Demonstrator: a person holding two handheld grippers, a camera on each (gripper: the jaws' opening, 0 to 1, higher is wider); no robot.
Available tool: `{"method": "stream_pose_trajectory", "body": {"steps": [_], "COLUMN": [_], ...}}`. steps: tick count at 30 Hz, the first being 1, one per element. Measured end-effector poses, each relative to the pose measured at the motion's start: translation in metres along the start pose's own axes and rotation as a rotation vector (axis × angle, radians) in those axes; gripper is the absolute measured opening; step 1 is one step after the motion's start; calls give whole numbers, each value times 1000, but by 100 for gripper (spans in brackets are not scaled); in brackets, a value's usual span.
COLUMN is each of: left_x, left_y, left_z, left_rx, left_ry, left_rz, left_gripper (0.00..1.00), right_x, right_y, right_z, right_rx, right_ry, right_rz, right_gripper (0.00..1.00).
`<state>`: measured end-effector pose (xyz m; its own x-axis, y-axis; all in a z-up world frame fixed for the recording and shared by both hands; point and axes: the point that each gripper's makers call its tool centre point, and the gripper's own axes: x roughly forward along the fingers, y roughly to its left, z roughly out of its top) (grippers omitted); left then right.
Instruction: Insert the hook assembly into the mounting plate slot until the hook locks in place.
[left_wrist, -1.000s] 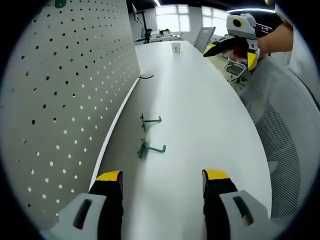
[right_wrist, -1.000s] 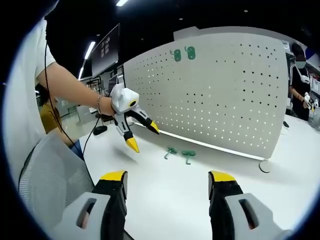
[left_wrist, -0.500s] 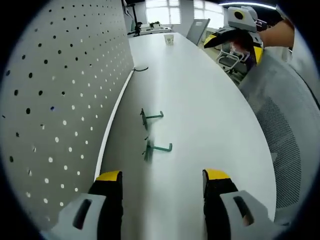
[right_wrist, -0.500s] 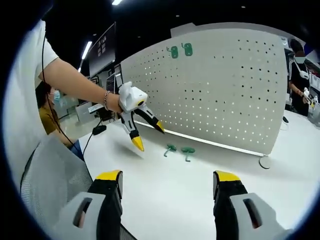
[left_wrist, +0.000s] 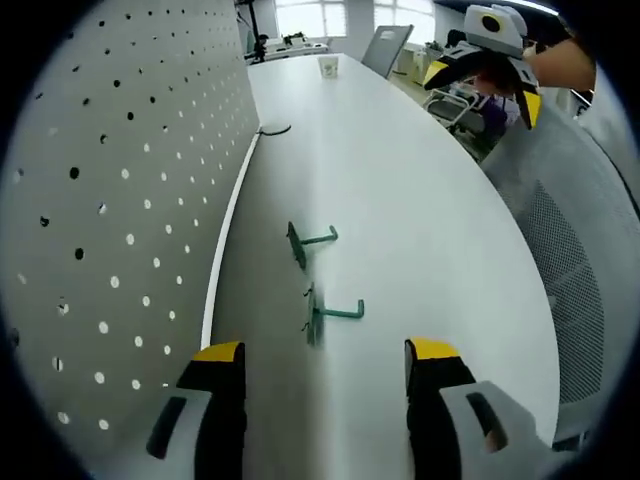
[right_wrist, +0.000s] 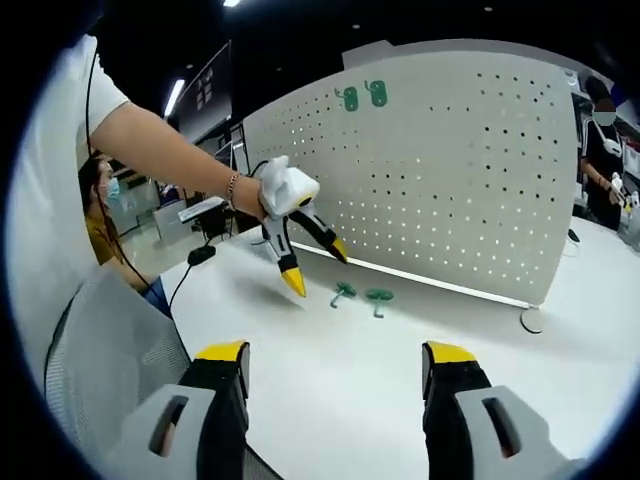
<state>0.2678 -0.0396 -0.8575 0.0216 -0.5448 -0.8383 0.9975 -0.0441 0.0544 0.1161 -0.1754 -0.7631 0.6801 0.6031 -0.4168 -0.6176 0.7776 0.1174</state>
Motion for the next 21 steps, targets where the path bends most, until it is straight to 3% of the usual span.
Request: {"method": "stream_pose_trajectory", "body": {"steps": [10,15,18,21], "left_x": [14,21,23,26], "left_y": [-6,-5,-2,-2], "left_z": [-2,-2,-4,-3], "left_rx": [27,37,56,37], "left_ry": [57,82,104,99], "left_rz": [-61,-61,-55,-57], "left_gripper": [63,61,51,52], "right_x": [1,0,-1,-2], "right_y": [1,0,-1,-1], "right_z": [-1,-3,-4,-4], "right_rx": [3,13,15,18], "right_ry": [-1,5,7,9], "right_rz": [5,1,-1,-2], "right_gripper": [67,67,66,65]}}
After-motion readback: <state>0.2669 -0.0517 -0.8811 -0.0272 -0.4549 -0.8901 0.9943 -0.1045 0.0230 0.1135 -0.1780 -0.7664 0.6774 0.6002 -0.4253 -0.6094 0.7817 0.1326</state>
